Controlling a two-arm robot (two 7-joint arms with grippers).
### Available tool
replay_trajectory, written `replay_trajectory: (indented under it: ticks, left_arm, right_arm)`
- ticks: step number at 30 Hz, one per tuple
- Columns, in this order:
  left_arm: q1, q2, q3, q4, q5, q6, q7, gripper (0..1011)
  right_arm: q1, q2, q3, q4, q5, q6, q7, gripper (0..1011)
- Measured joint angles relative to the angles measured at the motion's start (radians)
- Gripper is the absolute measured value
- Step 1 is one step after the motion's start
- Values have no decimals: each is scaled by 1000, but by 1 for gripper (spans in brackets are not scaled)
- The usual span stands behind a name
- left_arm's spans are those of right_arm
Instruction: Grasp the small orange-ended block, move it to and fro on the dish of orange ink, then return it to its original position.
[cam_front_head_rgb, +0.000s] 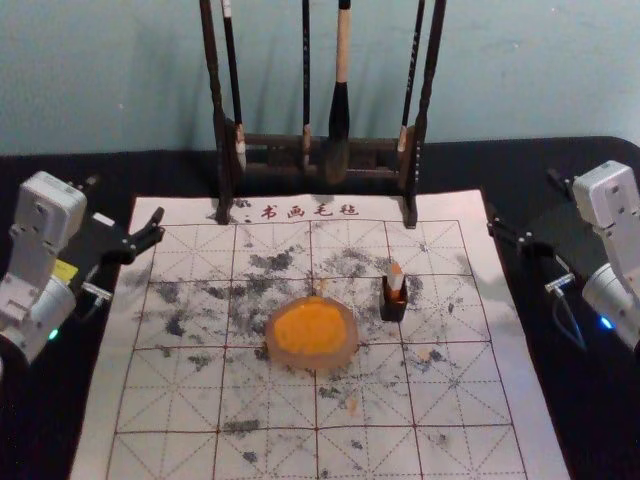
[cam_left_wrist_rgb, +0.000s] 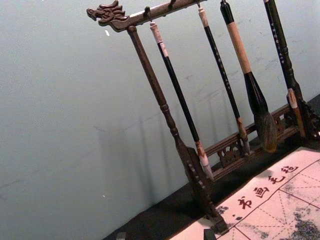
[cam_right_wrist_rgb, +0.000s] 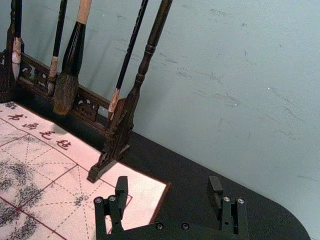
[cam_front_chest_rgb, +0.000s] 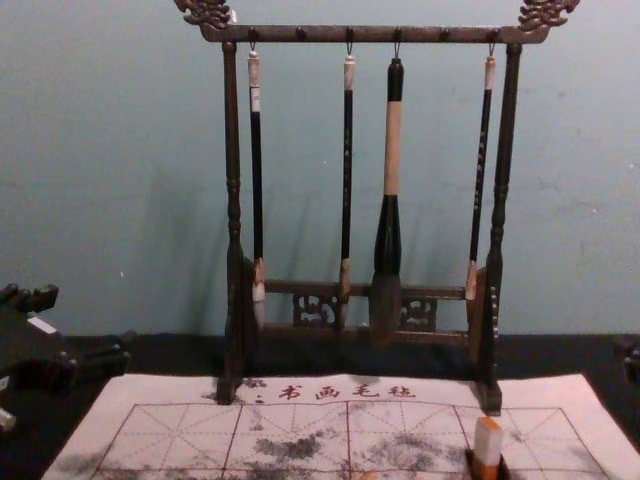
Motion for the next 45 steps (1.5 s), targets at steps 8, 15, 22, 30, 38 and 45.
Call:
replay_trajectory:
  ticks: [8,15,22,30,38,45]
  left_arm:
    - [0,0,0,0,0,0,0,1001]
    - [0,0,0,0,0,0,0,1001]
    - [0,0,0,0,0,0,0,1001]
    - [0,0,0,0,0,0,0,1001]
    - [0,0,0,0,0,0,0,1001]
    - [0,0,0,0,0,0,0,1001]
  right_arm:
    - [0,1,0,0,1,0,0,1002]
    - [0,1,0,0,1,0,0,1002]
    - [0,1,0,0,1,0,0,1002]
    - [0,1,0,0,1,0,0,1000]
    - [0,1,0,0,1,0,0,1002]
    - [0,1,0,0,1,0,0,1000]
